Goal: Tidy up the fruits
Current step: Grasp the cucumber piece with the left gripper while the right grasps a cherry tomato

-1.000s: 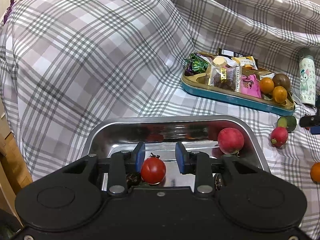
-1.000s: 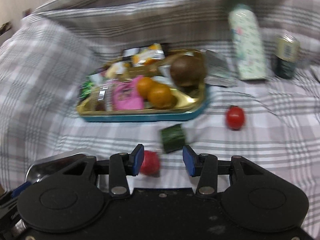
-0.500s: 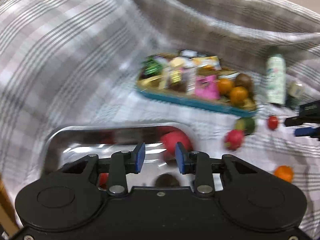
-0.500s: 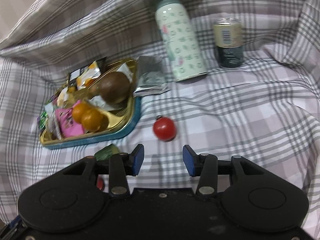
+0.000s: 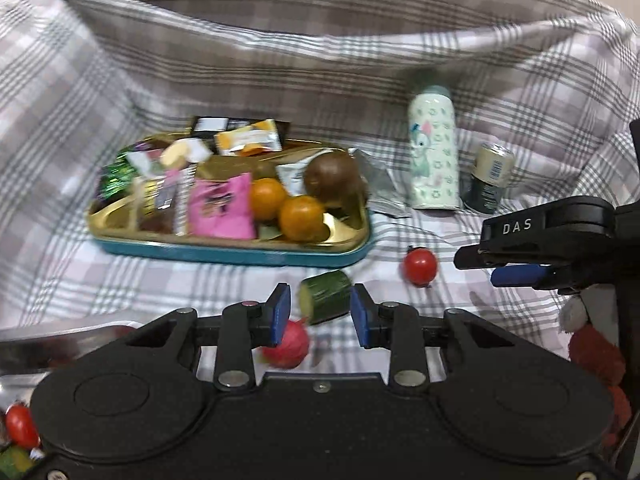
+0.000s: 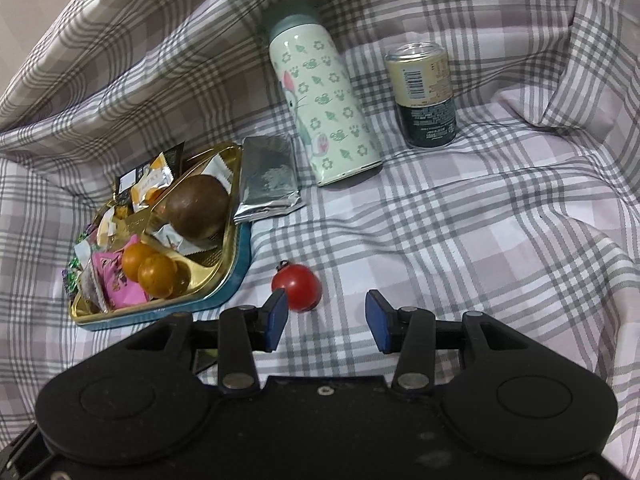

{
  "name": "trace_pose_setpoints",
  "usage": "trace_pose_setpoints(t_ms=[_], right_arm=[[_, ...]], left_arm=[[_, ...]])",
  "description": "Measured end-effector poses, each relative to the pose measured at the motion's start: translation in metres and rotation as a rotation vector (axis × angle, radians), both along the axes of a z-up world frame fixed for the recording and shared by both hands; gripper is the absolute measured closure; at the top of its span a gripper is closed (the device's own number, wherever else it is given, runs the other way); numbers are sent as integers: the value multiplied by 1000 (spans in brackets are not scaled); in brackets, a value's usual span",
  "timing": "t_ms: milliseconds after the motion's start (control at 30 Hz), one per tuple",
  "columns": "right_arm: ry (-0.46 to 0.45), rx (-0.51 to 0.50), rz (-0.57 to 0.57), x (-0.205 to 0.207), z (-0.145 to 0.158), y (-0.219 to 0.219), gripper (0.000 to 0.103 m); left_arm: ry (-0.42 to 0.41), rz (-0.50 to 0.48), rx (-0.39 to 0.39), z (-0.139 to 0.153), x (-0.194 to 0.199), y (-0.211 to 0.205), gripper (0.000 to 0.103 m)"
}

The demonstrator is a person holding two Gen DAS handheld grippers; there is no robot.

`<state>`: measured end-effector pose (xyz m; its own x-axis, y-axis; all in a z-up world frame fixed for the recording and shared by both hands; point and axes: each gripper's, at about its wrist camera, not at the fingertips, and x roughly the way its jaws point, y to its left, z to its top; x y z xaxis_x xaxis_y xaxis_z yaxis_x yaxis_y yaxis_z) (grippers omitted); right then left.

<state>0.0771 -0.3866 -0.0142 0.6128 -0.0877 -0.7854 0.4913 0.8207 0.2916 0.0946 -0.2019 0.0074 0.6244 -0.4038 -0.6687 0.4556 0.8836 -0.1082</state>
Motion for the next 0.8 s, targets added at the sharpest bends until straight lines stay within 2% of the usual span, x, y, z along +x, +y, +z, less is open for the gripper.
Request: trace_pose_setpoints(t_ms=[167,433,533,700,800], right_arm=[[-3,2,-24,2,-2,-6,56],[-27,-12,-25,2,-1,-6,56],[-33,-20,-21,3,-1,-4,56],[-56,-22,-13,3,-1,-3,56],[-63,-14,-14,4,-3,-3,56]], left_arm=[[14,-32,32,-8,11,-18,61],[53,-26,32,-23,23,-22,61],[77,-18,16,-28,27,-19,61],[69,-11,2,-28,26,-20,60],[74,-8,-12,-29,27,-20,55]])
